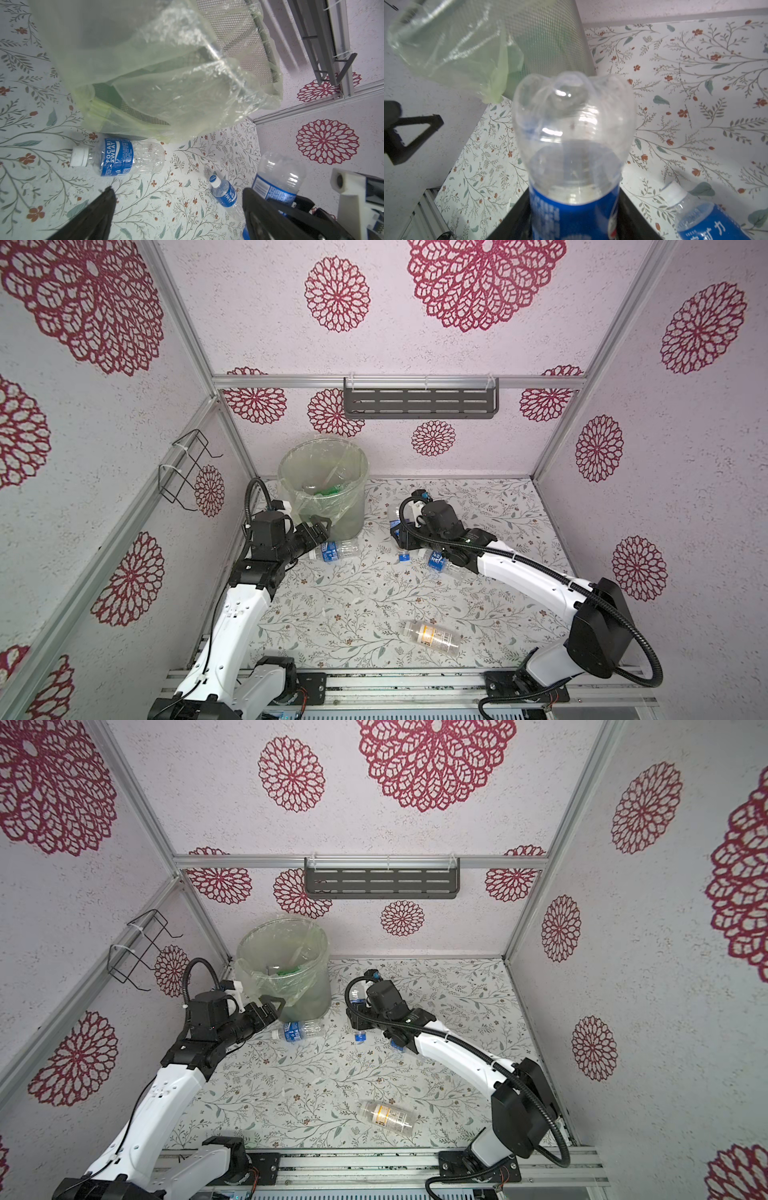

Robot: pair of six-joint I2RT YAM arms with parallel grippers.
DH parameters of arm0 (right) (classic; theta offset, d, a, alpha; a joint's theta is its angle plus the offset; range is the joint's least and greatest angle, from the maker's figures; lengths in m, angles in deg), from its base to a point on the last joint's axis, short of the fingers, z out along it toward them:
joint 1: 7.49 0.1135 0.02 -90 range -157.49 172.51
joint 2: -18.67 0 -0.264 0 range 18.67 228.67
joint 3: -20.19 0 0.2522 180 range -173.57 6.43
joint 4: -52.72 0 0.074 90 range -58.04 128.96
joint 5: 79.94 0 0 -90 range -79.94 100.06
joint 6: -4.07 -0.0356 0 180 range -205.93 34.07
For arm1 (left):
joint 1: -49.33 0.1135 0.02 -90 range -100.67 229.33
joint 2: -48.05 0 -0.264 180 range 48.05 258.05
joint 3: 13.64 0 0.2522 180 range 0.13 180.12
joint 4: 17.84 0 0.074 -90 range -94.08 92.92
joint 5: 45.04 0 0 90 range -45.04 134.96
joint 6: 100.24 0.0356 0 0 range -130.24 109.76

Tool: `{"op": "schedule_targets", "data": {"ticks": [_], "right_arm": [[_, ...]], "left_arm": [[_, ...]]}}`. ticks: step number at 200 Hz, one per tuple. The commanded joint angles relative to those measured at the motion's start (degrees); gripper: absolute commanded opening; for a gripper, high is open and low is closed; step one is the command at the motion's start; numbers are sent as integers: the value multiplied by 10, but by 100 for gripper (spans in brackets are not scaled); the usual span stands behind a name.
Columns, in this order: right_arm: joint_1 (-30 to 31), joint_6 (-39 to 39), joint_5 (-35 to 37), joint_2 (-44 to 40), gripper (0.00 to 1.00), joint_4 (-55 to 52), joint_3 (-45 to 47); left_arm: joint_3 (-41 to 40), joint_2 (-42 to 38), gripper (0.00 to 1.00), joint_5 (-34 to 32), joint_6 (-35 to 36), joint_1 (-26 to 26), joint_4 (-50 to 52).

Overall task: Throw the plastic bottles in the bin
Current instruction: Pick up the plastic bottle from the center of the table, then throw the plastic bottle into the trash bin.

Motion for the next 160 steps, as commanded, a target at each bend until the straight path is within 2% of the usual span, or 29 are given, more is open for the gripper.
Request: {"op": "schedule_targets", "data": {"ticks": [1, 73, 160], "right_arm": [[-12, 8, -13, 5, 56, 20, -30], [-65, -66, -88, -7, 55, 96, -47], [-75, -37, -101, 25, 54, 73, -143]], "left_arm": [[-3, -13, 97, -23, 0, -2, 18], [-7, -12, 97, -29, 1, -1, 21], [-15, -14, 97, -36, -1, 1, 25]]}}
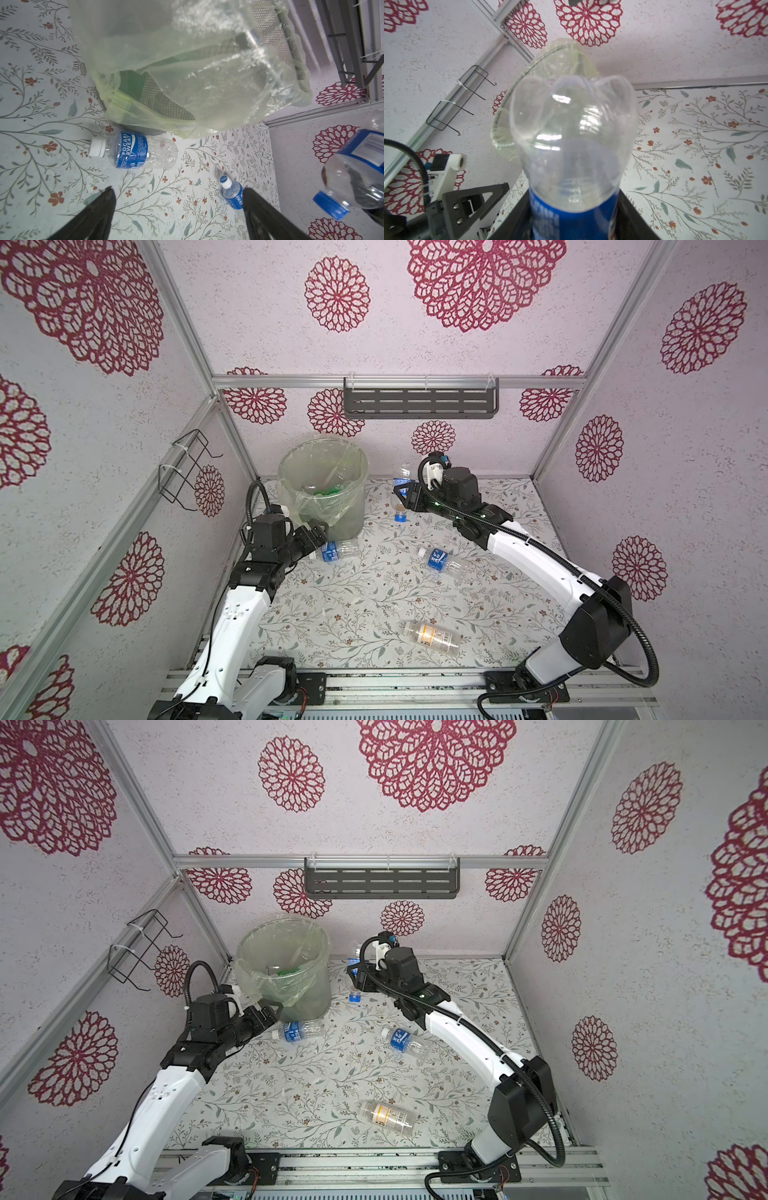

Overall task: Throw the plastic bottles in the bin
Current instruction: Throw the plastic bottle into the trash bin.

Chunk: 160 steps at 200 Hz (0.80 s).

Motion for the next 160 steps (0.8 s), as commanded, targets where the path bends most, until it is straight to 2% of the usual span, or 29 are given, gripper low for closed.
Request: {"op": "schedule_targets", "data": {"ticks": [1, 110, 142, 160], "right_arm": [[-3, 13, -10, 2, 54, 15, -23], [-7, 60, 28, -103, 56, 29, 88], [-6, 63, 10, -90, 56, 35, 58], [-4, 70, -30, -54, 56, 46, 10]], "left_arm": [[-8, -7, 97, -9, -1, 1, 0], [-29, -9, 97, -29, -12, 8, -8], [-37, -10, 97, -30, -17, 10, -13], [-41, -12, 97, -30, -20, 11, -13]]}}
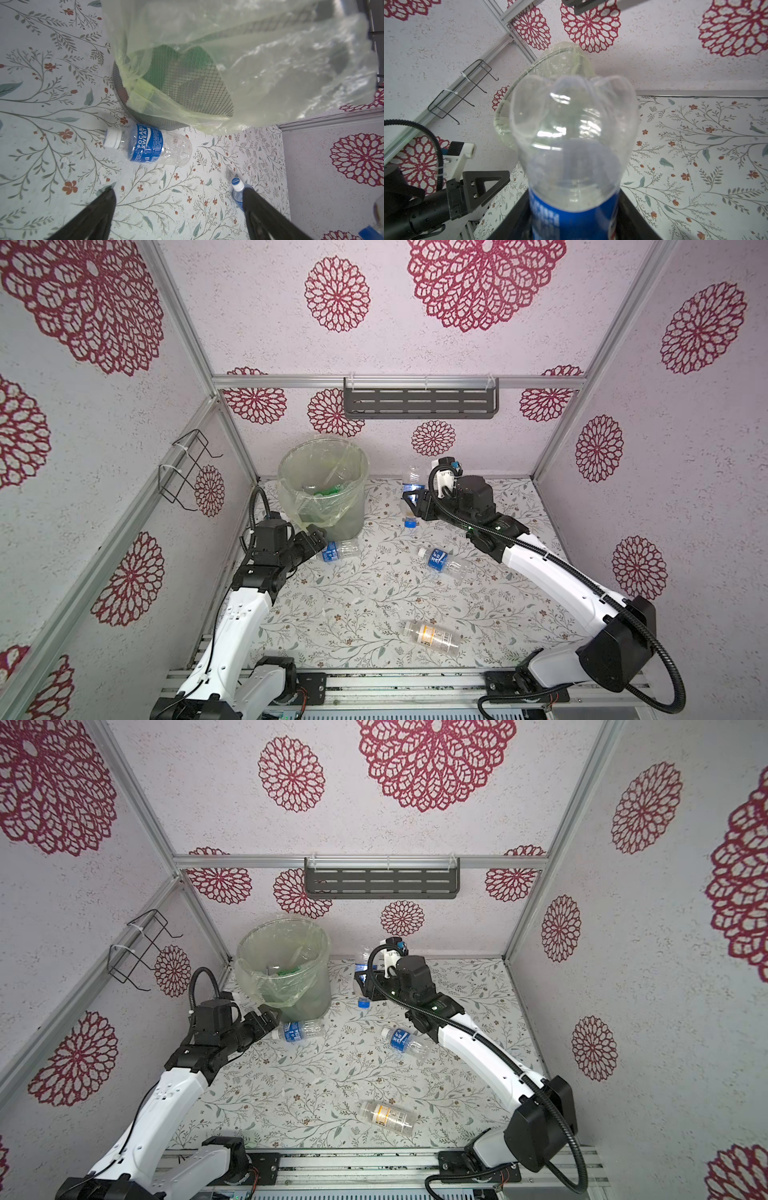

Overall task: Throw the plastic bottles in the bin
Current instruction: Throw the plastic bottle into the trash bin.

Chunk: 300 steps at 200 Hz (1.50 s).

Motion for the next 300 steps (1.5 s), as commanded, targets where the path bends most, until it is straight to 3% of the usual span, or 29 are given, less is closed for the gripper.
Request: {"op": "schedule_targets", "data": {"ticks": [1, 28, 47, 58, 67, 69, 71, 88, 100, 156, 300], "right_arm": [[2, 22, -39, 27, 56, 38, -66], [11, 17, -74, 132, 56, 30, -209], [19, 1, -106, 255, 59, -1, -390], [22, -6, -111, 335, 67, -49, -513], [23, -7, -110, 400, 85, -93, -629], [23, -9, -109, 410, 95, -103, -652], [23, -10, -107, 425, 98, -113, -674], [23, -23, -94, 487, 99, -140, -777], [23, -26, -94, 474, 99, -122, -757], [22, 28, -60, 290, 99, -36, -475], [10, 77, 3, 72, 99, 5, -107]], "left_arm": [[-8, -11, 97, -7, -7, 5, -10], [-17, -18, 97, -10, -14, 6, -14], [-18, -21, 97, -11, -17, 9, -14], [-18, -21, 97, -10, -18, 10, -13], [-16, -20, 97, -10, -20, 10, -13], [-16, -20, 97, -10, -20, 10, -13], [-16, -20, 97, -10, -20, 10, -13], [-15, -18, 97, -9, -20, 13, -13], [-12, -16, 97, -9, -20, 13, -10], [-14, -7, 97, -13, -19, 15, -13], [-27, -1, 97, -38, -57, 14, -26]]}}
